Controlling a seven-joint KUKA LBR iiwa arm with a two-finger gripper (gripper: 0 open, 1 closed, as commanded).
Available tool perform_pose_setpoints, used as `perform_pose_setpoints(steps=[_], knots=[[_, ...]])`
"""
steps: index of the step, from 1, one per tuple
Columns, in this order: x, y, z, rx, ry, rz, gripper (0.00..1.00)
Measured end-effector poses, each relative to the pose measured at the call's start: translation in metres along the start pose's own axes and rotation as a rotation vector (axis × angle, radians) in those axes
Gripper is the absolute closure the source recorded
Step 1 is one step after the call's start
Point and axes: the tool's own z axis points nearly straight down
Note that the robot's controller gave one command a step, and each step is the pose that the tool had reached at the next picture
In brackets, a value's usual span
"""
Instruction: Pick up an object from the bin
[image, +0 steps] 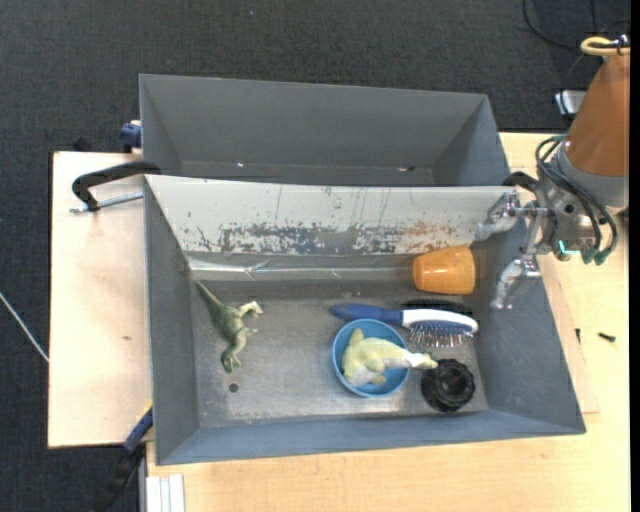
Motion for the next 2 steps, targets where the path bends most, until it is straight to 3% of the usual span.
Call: perform_pose_setpoints(steps=[1,2], knots=[[-0.015,0.025,0.120,0.002,-0.026,-0.179,0.00],[-0.003,0.064,0.133,-0.006,-0.031,0.311,0.00]])
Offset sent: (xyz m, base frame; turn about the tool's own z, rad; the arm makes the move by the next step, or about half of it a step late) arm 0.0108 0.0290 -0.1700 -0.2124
